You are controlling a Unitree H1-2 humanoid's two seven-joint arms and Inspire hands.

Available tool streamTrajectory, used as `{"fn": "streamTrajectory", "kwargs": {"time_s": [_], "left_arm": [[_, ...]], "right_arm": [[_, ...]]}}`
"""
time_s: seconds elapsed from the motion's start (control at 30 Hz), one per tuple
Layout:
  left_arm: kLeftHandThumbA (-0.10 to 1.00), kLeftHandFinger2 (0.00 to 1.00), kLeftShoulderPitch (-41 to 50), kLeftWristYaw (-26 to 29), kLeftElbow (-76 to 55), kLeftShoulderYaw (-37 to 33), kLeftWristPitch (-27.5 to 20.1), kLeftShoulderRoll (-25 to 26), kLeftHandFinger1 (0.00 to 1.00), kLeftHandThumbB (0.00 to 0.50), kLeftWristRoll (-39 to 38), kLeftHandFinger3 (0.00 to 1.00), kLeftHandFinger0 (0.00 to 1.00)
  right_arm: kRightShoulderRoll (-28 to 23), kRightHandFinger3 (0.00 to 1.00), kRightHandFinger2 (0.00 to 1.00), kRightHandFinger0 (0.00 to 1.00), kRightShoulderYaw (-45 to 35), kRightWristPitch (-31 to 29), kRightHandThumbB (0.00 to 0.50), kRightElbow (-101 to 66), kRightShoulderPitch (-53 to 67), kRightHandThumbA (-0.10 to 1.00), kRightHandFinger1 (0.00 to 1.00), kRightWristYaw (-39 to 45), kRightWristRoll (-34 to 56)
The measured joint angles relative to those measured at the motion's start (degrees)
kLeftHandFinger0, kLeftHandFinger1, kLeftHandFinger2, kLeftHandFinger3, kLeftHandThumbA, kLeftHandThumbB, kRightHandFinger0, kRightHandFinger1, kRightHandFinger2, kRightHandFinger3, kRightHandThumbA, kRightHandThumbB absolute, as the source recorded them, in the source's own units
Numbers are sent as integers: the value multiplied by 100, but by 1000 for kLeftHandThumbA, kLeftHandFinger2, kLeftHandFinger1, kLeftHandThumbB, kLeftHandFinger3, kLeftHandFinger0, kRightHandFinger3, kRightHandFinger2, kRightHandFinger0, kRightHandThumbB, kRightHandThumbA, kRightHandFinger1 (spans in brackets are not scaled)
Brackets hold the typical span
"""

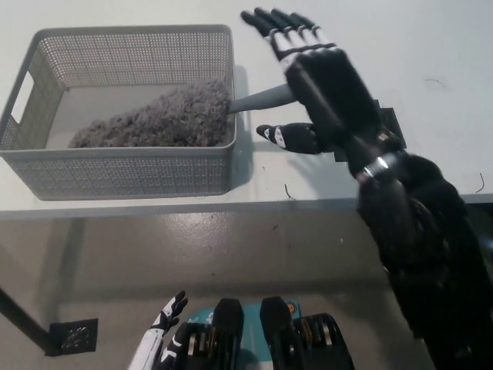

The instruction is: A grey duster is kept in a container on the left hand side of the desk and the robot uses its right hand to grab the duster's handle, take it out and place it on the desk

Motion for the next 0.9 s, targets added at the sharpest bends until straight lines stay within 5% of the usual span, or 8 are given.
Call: {"fn": "streamTrajectory", "kwargs": {"time_s": [0.4,0.9], "left_arm": [[1000,1000,-61,2,-41,-7,-308,79,1000,115,107,1000,1000],[1000,1000,-88,-17,-130,-29,-322,131,1000,106,175,1000,1000]], "right_arm": [[-260,1000,1000,1000,436,1107,500,1916,-846,1000,1000,640,-763],[-193,1000,1000,1000,617,1405,500,3236,-1843,1000,1000,371,-794]]}}
